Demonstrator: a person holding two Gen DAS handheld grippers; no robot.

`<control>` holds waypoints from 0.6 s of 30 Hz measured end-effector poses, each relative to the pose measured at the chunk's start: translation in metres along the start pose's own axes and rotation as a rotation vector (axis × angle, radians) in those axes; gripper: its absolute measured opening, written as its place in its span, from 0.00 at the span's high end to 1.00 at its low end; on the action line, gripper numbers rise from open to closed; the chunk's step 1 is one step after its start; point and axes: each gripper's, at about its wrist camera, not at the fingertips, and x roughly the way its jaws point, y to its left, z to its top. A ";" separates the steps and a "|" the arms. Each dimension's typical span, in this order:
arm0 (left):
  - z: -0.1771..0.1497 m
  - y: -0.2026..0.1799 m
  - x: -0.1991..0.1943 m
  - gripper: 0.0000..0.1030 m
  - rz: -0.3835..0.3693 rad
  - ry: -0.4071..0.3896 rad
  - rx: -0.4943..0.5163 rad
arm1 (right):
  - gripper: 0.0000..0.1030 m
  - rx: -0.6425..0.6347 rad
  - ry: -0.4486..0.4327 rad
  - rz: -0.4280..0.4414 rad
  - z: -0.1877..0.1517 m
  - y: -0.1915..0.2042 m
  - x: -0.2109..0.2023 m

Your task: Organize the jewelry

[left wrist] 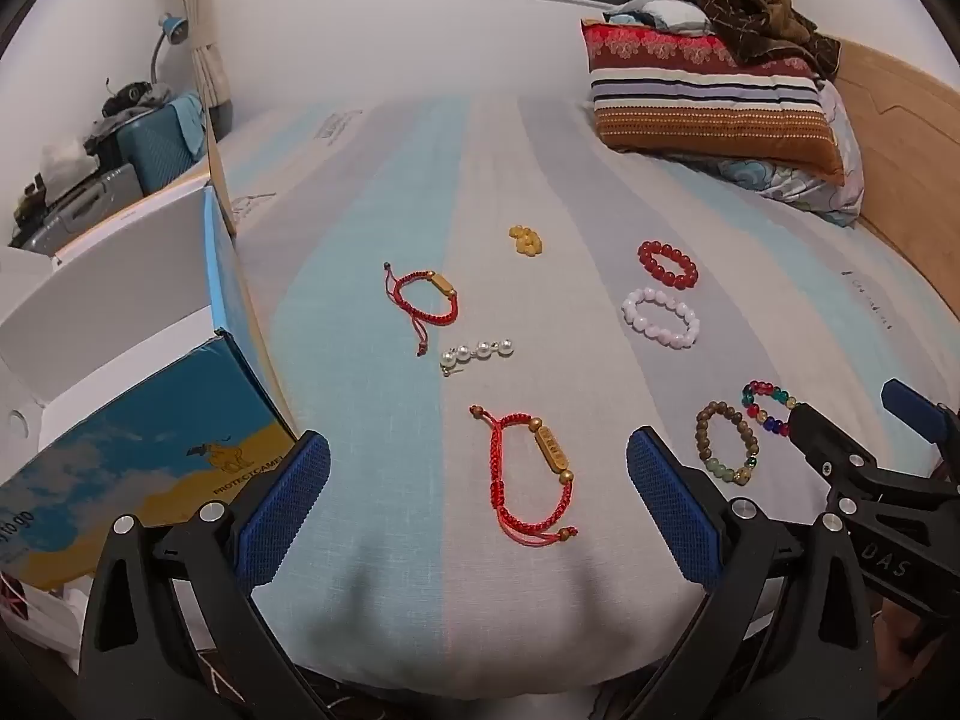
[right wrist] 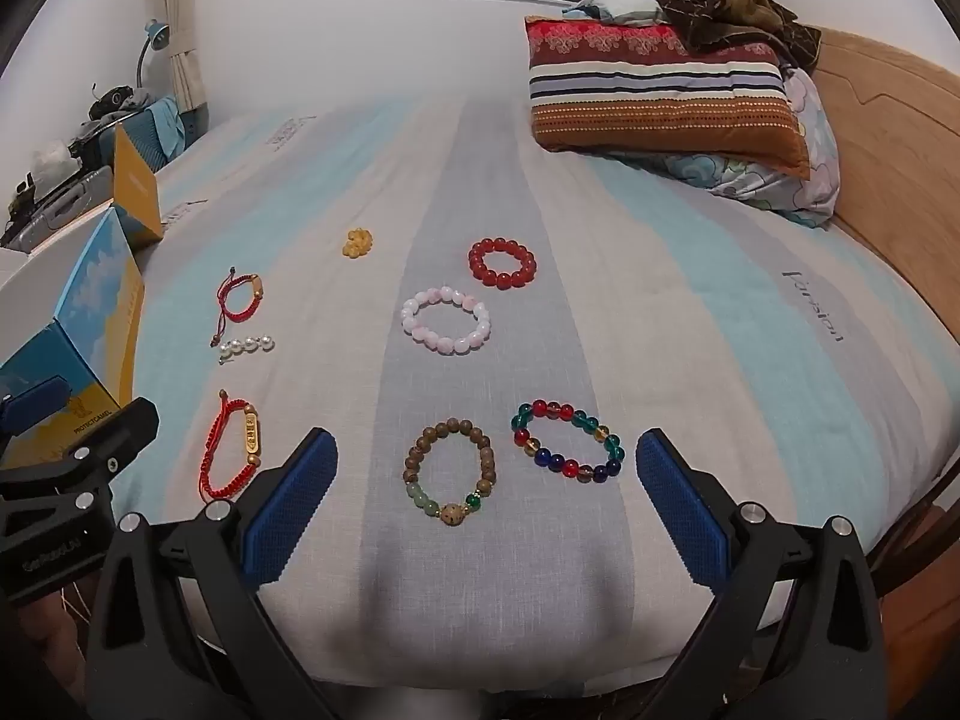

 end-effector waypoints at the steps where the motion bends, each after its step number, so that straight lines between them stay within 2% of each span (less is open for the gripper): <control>1: 0.000 0.000 0.000 0.06 -0.001 0.001 -0.001 | 0.07 0.000 0.000 -0.001 0.000 0.000 0.000; 8: 0.010 -0.004 -0.008 0.06 0.003 0.013 -0.007 | 0.07 -0.001 -0.002 -0.001 0.004 0.003 -0.001; 18: 0.002 0.003 -0.005 0.06 -0.001 -0.002 -0.026 | 0.07 0.004 -0.015 0.010 0.005 0.000 -0.009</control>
